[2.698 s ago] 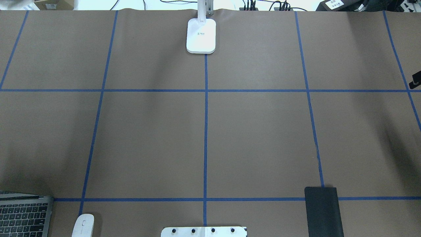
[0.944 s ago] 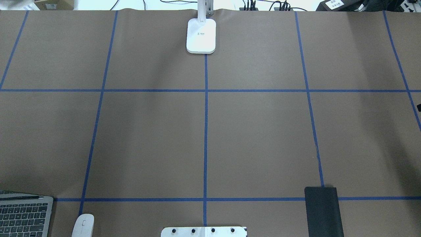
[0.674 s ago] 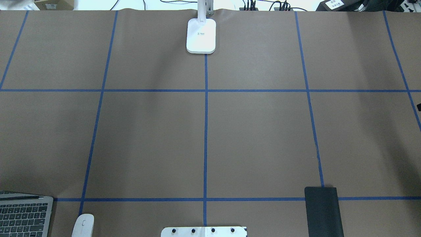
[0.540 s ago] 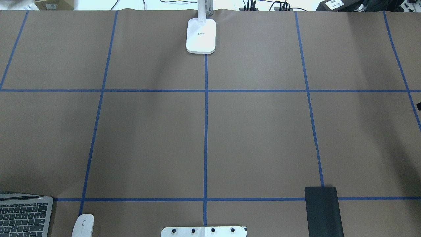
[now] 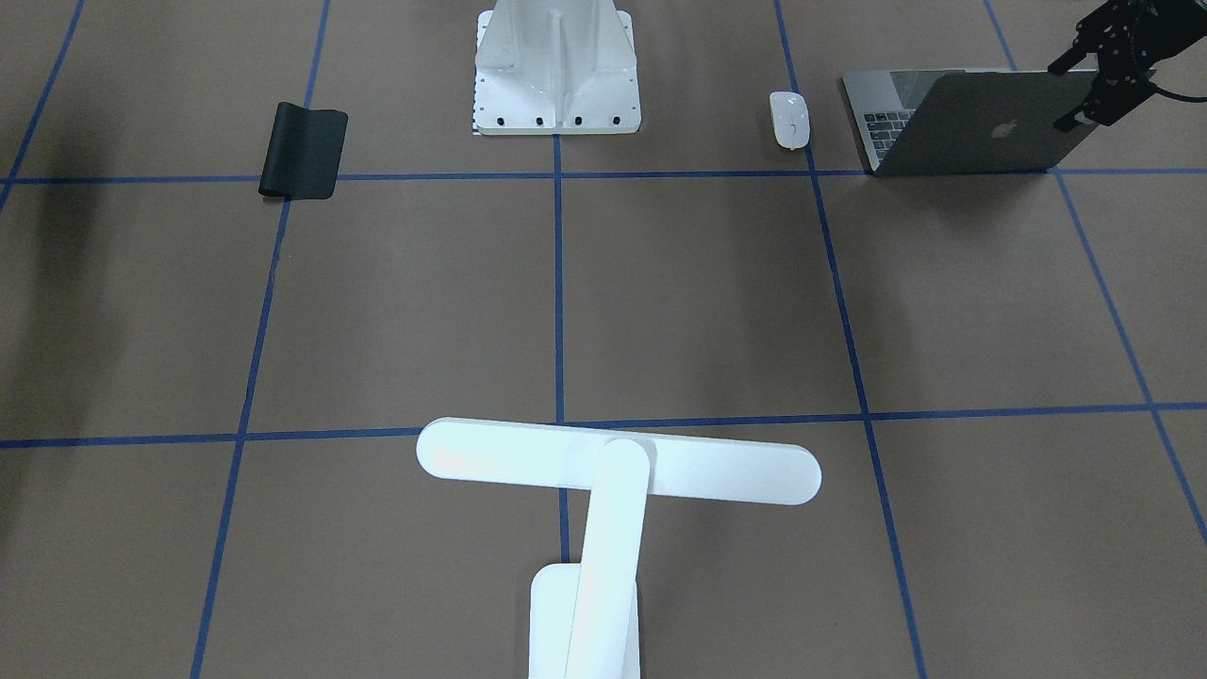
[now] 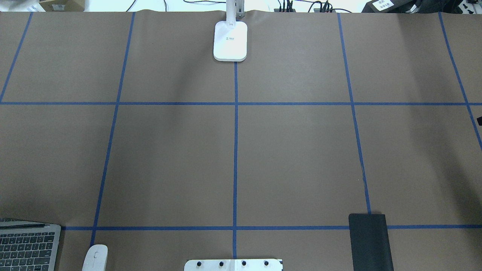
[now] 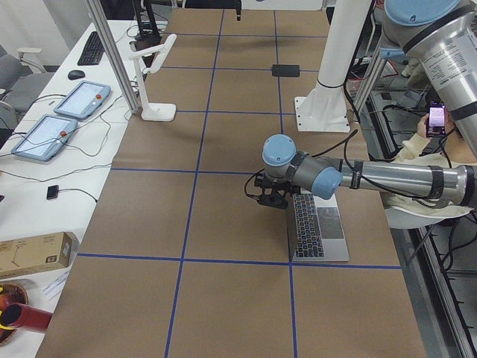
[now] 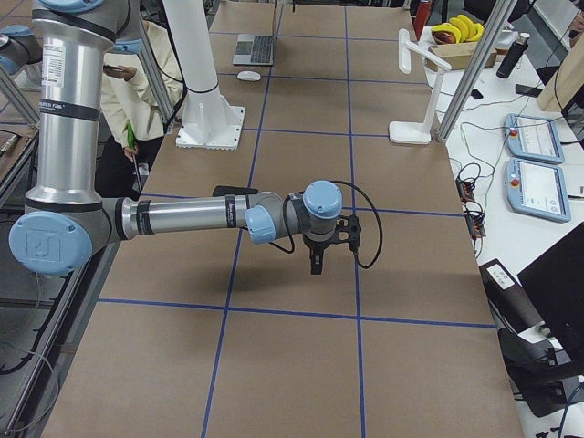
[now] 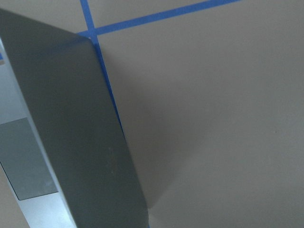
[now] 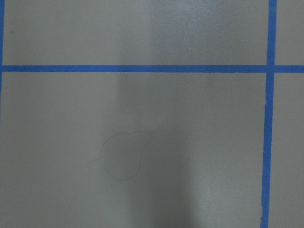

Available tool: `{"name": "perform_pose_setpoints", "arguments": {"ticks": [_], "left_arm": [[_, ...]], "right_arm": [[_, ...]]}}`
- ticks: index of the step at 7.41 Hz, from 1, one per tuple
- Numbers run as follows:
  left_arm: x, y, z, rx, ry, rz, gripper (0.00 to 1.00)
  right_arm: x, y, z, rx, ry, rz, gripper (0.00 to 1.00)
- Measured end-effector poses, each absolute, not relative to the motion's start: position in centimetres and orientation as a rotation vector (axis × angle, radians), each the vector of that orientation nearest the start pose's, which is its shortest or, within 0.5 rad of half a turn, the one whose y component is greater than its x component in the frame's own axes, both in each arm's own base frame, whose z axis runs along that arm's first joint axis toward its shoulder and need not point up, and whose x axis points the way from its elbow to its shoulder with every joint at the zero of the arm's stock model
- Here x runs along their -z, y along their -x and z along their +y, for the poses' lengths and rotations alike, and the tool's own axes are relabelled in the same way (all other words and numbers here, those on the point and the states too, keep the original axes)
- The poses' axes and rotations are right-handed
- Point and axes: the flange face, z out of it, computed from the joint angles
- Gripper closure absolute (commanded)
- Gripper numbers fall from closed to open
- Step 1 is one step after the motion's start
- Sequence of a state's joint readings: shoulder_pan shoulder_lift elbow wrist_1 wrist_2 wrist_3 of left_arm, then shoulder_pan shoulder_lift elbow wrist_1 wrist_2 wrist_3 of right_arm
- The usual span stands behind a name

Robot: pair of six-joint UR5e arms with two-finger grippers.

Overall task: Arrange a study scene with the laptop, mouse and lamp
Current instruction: 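Lower the left gripper toward the silver laptop near the robot, then grasp the open silver laptop by its screen edge with the left gripper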

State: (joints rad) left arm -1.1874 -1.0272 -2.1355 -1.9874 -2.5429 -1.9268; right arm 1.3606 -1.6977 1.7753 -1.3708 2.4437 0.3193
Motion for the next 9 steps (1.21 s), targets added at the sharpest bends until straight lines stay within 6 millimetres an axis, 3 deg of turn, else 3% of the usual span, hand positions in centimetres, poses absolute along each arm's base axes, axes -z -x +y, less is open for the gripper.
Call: {"name": "perform_pose_setpoints", "arguments": {"ticks": [4,9], "left_arm": [[-53.8,-5.7,-26.0,1.173,0.772,0.785,0.01],[-53.7,-5.9,-25.6,1.192,0.773,0.759,0.01]], "right_arm": [[-58.5,3.8,-45.3,0.023,-0.029,-0.905,0.0],[-58.4,3.7,-45.2,0.023,-0.033,-0.908,0.0]]}}
